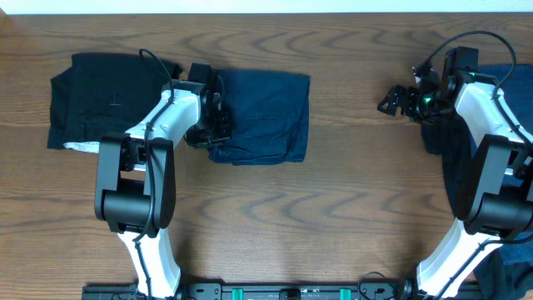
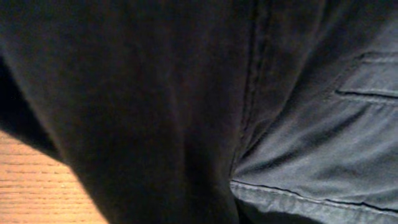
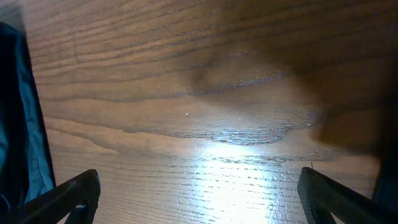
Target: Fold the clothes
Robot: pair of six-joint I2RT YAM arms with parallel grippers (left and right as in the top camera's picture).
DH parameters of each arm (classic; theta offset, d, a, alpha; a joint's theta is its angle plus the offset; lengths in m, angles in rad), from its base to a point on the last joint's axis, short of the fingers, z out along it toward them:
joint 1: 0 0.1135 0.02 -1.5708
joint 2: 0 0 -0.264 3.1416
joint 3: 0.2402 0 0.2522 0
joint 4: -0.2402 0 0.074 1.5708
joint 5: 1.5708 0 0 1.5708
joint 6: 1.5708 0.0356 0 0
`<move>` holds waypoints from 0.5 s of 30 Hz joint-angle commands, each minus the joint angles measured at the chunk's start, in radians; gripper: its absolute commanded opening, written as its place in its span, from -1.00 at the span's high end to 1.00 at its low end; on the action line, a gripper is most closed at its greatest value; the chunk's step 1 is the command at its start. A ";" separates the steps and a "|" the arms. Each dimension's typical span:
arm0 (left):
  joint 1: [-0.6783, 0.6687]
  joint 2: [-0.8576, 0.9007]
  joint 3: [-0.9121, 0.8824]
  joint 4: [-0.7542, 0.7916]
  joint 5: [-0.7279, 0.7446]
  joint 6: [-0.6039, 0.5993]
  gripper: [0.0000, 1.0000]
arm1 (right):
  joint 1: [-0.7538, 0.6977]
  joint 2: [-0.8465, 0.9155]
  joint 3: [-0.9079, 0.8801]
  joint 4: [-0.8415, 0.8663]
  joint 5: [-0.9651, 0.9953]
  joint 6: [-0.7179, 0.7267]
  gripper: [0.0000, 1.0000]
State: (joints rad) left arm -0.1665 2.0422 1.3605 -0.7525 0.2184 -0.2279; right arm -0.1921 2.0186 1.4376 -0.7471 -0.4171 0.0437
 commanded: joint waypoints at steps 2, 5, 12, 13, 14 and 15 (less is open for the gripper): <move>-0.009 0.064 -0.047 0.026 0.018 0.023 0.88 | 0.003 -0.017 0.007 0.000 0.000 -0.004 -0.98; -0.009 0.063 -0.028 0.029 0.018 0.064 0.88 | 0.003 -0.017 0.007 0.000 0.000 -0.004 -0.98; -0.009 -0.001 0.047 0.029 -0.051 0.105 0.88 | 0.003 -0.017 0.007 0.000 0.000 -0.004 -0.98; -0.009 -0.020 0.060 0.029 -0.075 0.105 0.88 | 0.003 -0.017 0.007 0.000 0.000 -0.004 -0.99; -0.009 -0.036 0.068 0.029 -0.095 0.105 0.88 | 0.003 -0.017 0.007 0.000 0.000 -0.004 -0.98; -0.009 -0.053 0.074 0.029 -0.120 0.105 0.88 | 0.003 -0.017 0.007 0.000 0.000 -0.004 -0.99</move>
State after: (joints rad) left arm -0.1730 2.0399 1.3926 -0.7296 0.1841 -0.1501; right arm -0.1921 2.0182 1.4376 -0.7467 -0.4171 0.0441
